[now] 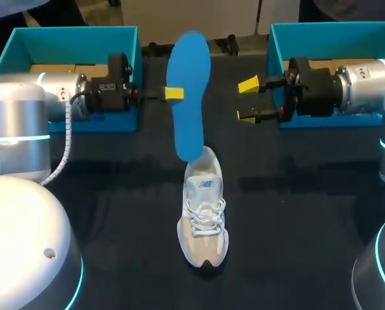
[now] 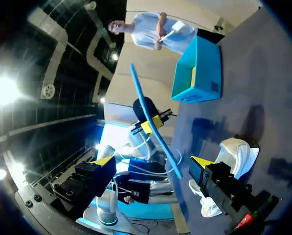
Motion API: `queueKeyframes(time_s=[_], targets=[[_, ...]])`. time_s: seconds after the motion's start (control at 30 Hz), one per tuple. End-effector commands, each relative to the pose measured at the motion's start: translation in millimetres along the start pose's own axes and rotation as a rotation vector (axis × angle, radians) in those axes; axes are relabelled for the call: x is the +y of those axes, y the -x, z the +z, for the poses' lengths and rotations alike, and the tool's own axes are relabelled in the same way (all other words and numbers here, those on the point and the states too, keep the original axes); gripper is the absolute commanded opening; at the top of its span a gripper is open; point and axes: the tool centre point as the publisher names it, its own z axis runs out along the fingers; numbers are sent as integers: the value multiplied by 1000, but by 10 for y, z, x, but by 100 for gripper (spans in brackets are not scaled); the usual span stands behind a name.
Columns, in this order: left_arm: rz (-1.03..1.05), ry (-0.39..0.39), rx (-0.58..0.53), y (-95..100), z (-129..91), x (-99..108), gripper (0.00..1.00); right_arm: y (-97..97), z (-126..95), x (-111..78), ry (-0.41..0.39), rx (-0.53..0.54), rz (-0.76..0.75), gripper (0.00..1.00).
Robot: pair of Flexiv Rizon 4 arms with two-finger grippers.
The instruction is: Take the shoe out of the shoebox, open the shoe tongue, remove and reinsert the insole, then place the shoe into the shoebox
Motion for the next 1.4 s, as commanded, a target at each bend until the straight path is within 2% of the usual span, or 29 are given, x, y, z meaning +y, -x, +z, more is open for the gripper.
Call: queueKeyframes(time_s=[0.03,0.23,0.37,0.6,0.77,0.97,1.27,1.4], targets=[[-175,5,-18,13,19,14,0,3,10,-7,2,-1,0,100],[-322,10,-56,103,55,3,0,12,-36,-24,-7,-56,-18,100],[-373,37,-27,132,42,34,0,-17,-73,-44,-17,-135,-32,100],[-413,25,-46,219,74,81,0,-68,-133,-36,-52,-257,-38,100],[-451,11,-54,277,113,126,0,-205,-142,12,-89,-428,-12,100],[-492,1,-57,306,131,149,0,-325,-121,48,-94,-590,-7,100],[-492,1,-57,306,131,149,0,-490,10,60,-121,-860,-36,100],[-492,1,-57,306,131,149,0,-543,91,72,-132,-947,-48,100]])
